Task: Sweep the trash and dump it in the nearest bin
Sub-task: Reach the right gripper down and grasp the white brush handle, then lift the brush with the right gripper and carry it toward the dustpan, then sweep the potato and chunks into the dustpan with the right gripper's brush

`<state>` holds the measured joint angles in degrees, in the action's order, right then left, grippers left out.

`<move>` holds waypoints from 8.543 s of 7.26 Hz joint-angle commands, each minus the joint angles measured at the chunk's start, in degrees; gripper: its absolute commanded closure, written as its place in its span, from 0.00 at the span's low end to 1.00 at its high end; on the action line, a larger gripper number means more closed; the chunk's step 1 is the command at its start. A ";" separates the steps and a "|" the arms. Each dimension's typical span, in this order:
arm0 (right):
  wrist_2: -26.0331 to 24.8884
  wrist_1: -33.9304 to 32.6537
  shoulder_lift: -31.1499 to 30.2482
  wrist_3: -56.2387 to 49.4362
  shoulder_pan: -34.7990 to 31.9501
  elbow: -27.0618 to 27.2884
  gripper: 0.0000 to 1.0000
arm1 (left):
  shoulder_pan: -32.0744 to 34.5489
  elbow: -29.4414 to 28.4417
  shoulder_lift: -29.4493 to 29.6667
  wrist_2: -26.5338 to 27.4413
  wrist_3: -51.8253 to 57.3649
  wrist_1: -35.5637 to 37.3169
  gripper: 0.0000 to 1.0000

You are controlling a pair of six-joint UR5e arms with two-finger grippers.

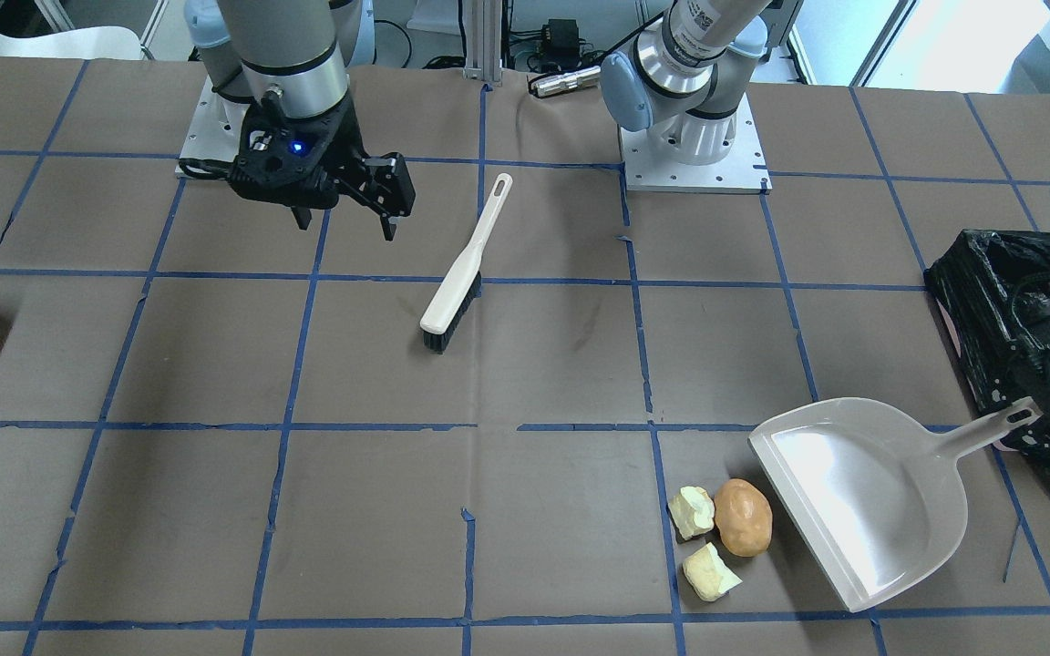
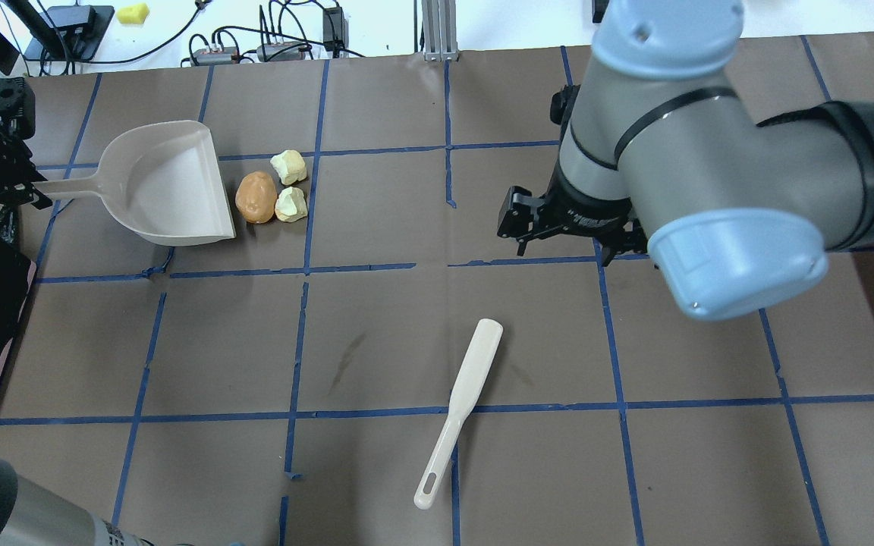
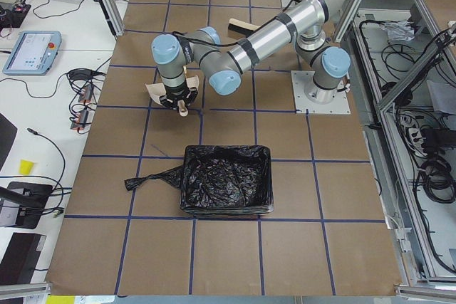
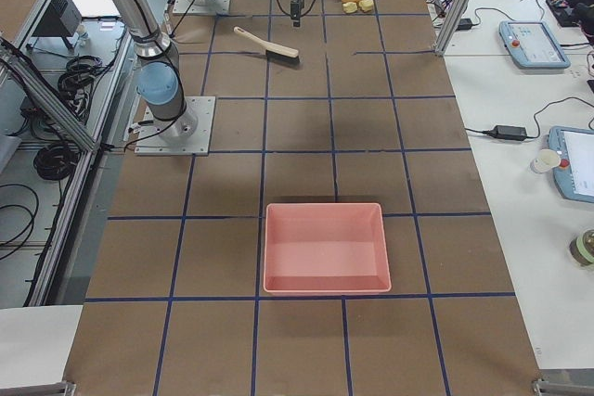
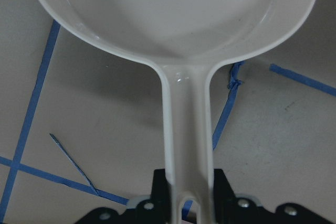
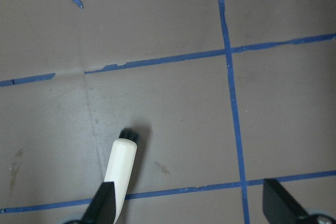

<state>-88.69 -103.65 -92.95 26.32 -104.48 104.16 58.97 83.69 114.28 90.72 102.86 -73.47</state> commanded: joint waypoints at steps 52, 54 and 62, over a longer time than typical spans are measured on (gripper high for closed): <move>-6.93 -7.90 35.79 1.55 -24.98 -29.15 0.85 | 0.97 3.15 5.77 -2.12 5.68 6.59 0.93; -6.94 -7.97 38.63 -1.43 -22.80 -32.51 0.84 | 0.97 3.15 5.77 -2.12 5.68 6.59 0.93; -6.85 -8.33 48.21 -7.41 -19.27 -43.43 0.83 | 2.11 3.50 5.07 -1.24 5.86 6.41 0.93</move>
<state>-95.60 -111.97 -45.49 19.57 -123.82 61.49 61.02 87.18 119.42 89.44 108.72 -67.09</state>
